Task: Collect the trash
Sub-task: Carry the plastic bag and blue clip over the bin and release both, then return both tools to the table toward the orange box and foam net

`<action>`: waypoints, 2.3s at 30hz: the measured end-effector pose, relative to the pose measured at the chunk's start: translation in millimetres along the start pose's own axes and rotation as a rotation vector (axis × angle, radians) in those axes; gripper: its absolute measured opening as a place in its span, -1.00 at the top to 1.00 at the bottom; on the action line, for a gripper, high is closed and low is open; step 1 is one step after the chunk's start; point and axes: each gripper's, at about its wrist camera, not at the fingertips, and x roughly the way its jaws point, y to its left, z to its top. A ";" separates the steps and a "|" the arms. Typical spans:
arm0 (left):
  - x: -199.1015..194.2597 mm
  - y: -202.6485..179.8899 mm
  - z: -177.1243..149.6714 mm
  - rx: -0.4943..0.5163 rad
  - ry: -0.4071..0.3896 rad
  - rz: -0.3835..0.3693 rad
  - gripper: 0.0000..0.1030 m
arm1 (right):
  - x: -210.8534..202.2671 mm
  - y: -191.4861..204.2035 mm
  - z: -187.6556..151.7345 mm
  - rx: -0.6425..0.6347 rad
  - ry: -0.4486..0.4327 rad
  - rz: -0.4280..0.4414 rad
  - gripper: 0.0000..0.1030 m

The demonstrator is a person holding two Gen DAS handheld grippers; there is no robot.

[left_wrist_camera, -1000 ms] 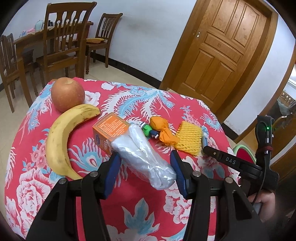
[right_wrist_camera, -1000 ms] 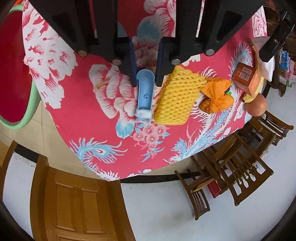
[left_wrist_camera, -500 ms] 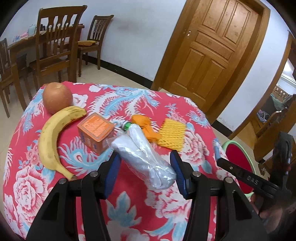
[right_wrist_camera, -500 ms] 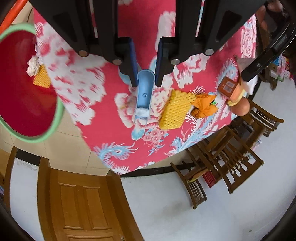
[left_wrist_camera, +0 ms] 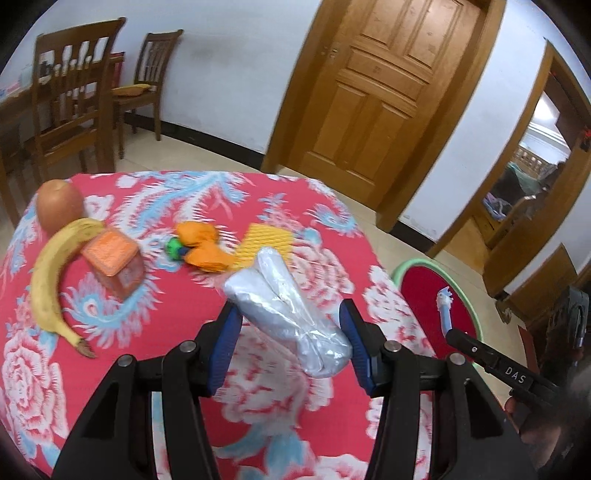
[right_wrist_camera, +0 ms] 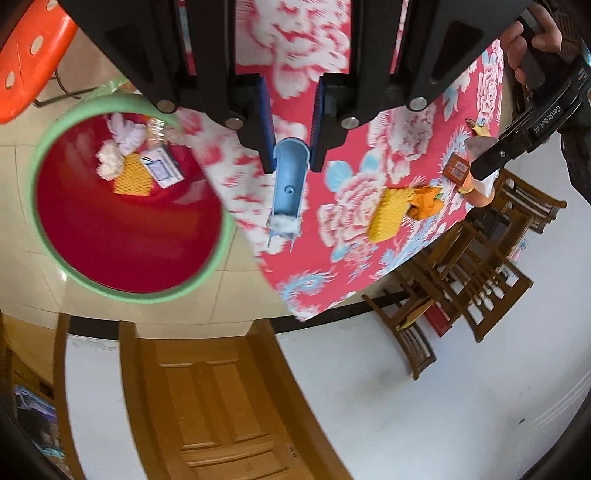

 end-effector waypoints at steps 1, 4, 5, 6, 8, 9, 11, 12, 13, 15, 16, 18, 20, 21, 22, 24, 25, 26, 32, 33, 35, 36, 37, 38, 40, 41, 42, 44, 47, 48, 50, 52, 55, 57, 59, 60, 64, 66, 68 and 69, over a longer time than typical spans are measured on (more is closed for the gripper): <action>1.9 -5.7 -0.3 0.007 0.004 -0.008 -0.07 | -2.9 -5.3 -0.8 0.006 -0.003 -0.006 0.60; 8.0 -23.5 0.5 0.037 0.013 -0.026 -0.07 | -11.8 -21.5 -2.7 0.028 -0.012 -0.028 0.60; 10.6 -28.5 0.3 0.044 0.016 -0.030 -0.07 | -14.1 -27.7 -2.7 0.035 -0.013 -0.036 0.60; 12.7 -32.4 0.5 0.049 0.020 -0.035 -0.07 | -15.2 -32.2 -2.5 0.039 -0.015 -0.040 0.60; 19.1 -42.2 1.3 0.059 0.035 -0.050 -0.07 | -18.9 -43.1 -2.9 0.052 -0.021 -0.050 0.60; 21.4 -46.3 1.2 0.064 0.041 -0.055 -0.07 | -20.1 -48.6 -3.1 0.058 -0.022 -0.054 0.60; 25.9 -56.8 0.6 0.078 0.052 -0.064 -0.07 | -21.6 -58.7 -3.2 0.073 -0.025 -0.068 0.60; 27.6 -60.5 0.2 0.084 0.056 -0.066 -0.07 | -21.8 -64.7 -3.1 0.082 -0.024 -0.076 0.60; 29.7 -65.8 0.0 0.093 0.061 -0.070 -0.07 | -21.5 -71.4 -3.0 0.094 -0.021 -0.083 0.60; 32.7 -73.9 -0.6 0.104 0.068 -0.074 -0.07 | -20.8 -82.2 -2.5 0.113 -0.016 -0.095 0.60; 34.1 -77.4 -0.6 0.110 0.071 -0.075 -0.07 | -20.0 -87.0 -1.8 0.119 -0.013 -0.098 0.60; 37.8 -86.5 -0.7 0.128 0.076 -0.074 -0.07 | -18.2 -98.2 -0.5 0.135 -0.010 -0.106 0.60; 42.1 -94.3 -1.1 0.143 0.084 -0.080 -0.07 | -15.6 -108.0 1.2 0.145 -0.007 -0.114 0.58; 44.9 -98.8 -1.4 0.150 0.090 -0.083 -0.07 | -13.7 -113.5 2.0 0.156 -0.002 -0.119 0.56; 48.2 -103.4 -1.8 0.158 0.096 -0.087 -0.07 | -12.3 -117.1 2.4 0.165 0.000 -0.122 0.56; 52.9 -110.4 -2.8 0.168 0.105 -0.094 -0.07 | -9.1 -124.6 3.1 0.181 0.008 -0.125 0.56; 56.2 -115.1 -3.3 0.175 0.112 -0.100 -0.07 | -8.0 -128.4 3.2 0.192 0.012 -0.126 0.55; 58.1 -118.7 -3.3 0.180 0.115 -0.104 -0.07 | -7.5 -131.8 3.3 0.201 0.013 -0.121 0.49; 76.8 -146.6 -10.9 0.229 0.144 -0.151 -0.07 | -16.6 -144.8 3.0 0.225 -0.006 -0.112 0.35; 81.1 -151.8 -13.1 0.237 0.151 -0.162 -0.07 | -18.4 -145.8 3.2 0.228 -0.009 -0.111 0.31; 88.8 -161.1 -17.6 0.246 0.167 -0.178 -0.07 | -22.8 -149.6 3.3 0.234 -0.019 -0.111 0.28; 92.3 -165.0 -18.9 0.251 0.174 -0.185 -0.07 | -26.0 -150.7 3.0 0.238 -0.025 -0.110 0.27; 96.9 -170.3 -20.7 0.259 0.183 -0.194 -0.07 | -28.7 -152.1 3.0 0.241 -0.030 -0.110 0.27; 98.7 -173.3 -22.5 0.264 0.187 -0.199 -0.07 | -31.4 -153.4 3.1 0.244 -0.036 -0.110 0.24; 105.2 -181.2 -25.4 0.279 0.196 -0.210 -0.08 | -37.1 -156.2 3.1 0.254 -0.049 -0.111 0.22; 108.3 -184.6 -26.7 0.286 0.199 -0.215 -0.08 | -39.7 -157.6 3.1 0.258 -0.055 -0.110 0.21; 111.8 -187.9 -28.1 0.293 0.202 -0.218 -0.08 | -42.2 -158.7 3.2 0.261 -0.060 -0.110 0.20; 116.8 -192.4 -30.1 0.301 0.211 -0.226 -0.08 | -45.6 -160.7 3.8 0.264 -0.067 -0.112 0.19; 121.5 -195.5 -32.2 0.303 0.220 -0.227 -0.09 | -48.0 -162.7 3.7 0.268 -0.072 -0.112 0.14; 122.0 -196.2 -32.5 0.305 0.223 -0.226 -0.09 | -48.2 -163.2 4.0 0.270 -0.073 -0.112 0.13; 122.7 -198.3 -33.1 0.311 0.228 -0.222 -0.14 | -48.2 -164.5 3.1 0.273 -0.072 -0.113 0.13; 121.8 -197.3 -33.3 0.313 0.228 -0.221 -0.22 | -47.8 -164.3 2.9 0.274 -0.070 -0.111 0.13; 117.3 -197.9 -32.0 0.322 0.212 -0.215 -0.35 | -47.9 -164.4 2.5 0.274 -0.071 -0.110 0.11; 115.4 -197.0 -30.3 0.322 0.211 -0.211 -0.35 | -48.4 -164.0 2.7 0.274 -0.072 -0.111 0.10; 111.5 -195.1 -29.2 0.319 0.206 -0.204 -0.35 | -49.1 -162.7 2.6 0.272 -0.073 -0.111 0.08; 109.3 -193.3 -28.3 0.317 0.201 -0.197 -0.35 | -49.4 -161.6 2.9 0.271 -0.074 -0.110 0.06; 100.1 -181.2 -22.1 0.295 0.179 -0.179 -0.35 | -49.9 -154.5 2.9 0.257 -0.074 -0.103 0.00; 95.4 -174.6 -18.8 0.285 0.170 -0.163 -0.35 | -50.3 -148.4 3.5 0.246 -0.074 -0.096 -0.04; 88.9 -164.9 -15.1 0.275 0.156 -0.144 -0.35 | -50.4 -141.2 3.3 0.238 -0.073 -0.087 -0.08; 85.9 -160.4 -13.5 0.271 0.150 -0.134 -0.35 | -49.8 -137.9 2.8 0.233 -0.071 -0.082 -0.10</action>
